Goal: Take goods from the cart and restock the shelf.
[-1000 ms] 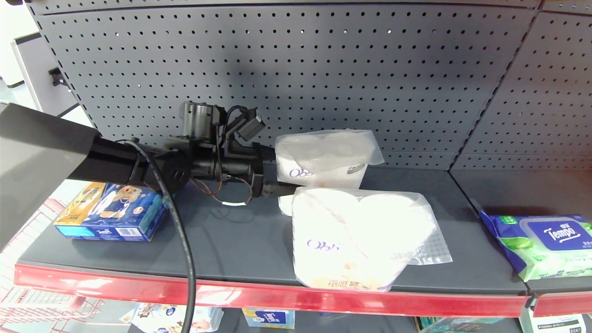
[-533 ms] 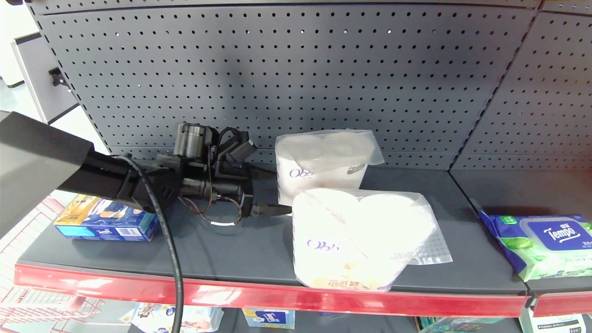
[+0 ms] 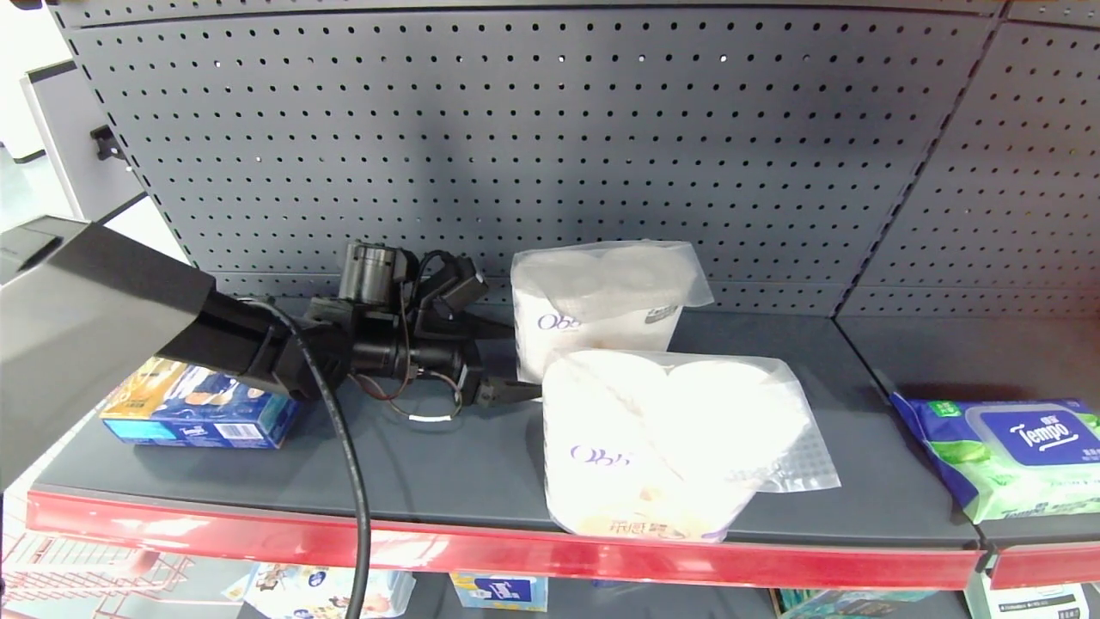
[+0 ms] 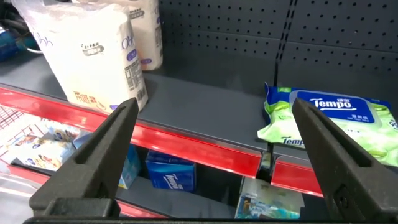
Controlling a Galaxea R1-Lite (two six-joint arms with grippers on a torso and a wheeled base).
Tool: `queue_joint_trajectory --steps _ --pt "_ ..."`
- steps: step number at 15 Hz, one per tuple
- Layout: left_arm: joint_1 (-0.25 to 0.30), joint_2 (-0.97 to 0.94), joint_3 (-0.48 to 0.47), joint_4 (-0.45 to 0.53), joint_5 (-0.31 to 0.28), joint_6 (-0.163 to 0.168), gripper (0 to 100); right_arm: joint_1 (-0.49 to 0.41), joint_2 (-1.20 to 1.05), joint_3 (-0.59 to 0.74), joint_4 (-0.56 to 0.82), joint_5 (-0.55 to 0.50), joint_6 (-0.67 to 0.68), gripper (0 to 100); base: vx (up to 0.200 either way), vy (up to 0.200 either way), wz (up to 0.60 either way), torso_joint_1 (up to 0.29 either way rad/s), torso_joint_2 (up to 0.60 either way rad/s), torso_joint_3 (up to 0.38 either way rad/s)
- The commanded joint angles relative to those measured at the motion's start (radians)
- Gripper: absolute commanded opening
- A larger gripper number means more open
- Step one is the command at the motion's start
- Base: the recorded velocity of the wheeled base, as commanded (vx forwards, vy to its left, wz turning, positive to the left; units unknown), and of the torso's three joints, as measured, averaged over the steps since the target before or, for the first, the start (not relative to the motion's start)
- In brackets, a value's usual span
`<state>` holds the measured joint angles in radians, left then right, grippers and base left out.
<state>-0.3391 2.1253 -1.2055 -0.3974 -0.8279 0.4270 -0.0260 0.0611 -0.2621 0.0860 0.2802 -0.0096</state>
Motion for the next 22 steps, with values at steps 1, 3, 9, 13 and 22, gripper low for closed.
queue_joint_trajectory --steps 1,3,9,13,22 --pt "0.000 0.019 -0.016 -0.001 0.013 -0.001 100 -0.003 0.002 0.001 0.000 0.001 -0.001 100 0.000 0.000 0.00 0.000 0.00 0.000" --pt "0.000 0.031 -0.040 -0.001 0.032 -0.002 100 -0.003 0.002 0.001 0.000 0.001 -0.001 100 0.000 0.000 0.00 0.000 0.00 0.000" --pt "0.003 0.036 -0.046 -0.001 0.053 -0.007 100 -0.003 0.002 0.003 0.000 0.001 -0.001 100 0.000 0.000 0.00 0.000 0.00 0.000" --pt "0.069 -0.035 0.052 0.002 0.053 -0.008 100 -0.003 0.002 0.003 0.000 0.001 -0.001 100 0.000 0.000 0.00 0.000 0.00 0.000" --pt "0.075 0.005 -0.040 0.000 0.188 -0.044 100 -0.003 0.002 0.014 -0.002 0.001 -0.001 100 0.000 0.000 0.00 0.000 0.00 0.000"
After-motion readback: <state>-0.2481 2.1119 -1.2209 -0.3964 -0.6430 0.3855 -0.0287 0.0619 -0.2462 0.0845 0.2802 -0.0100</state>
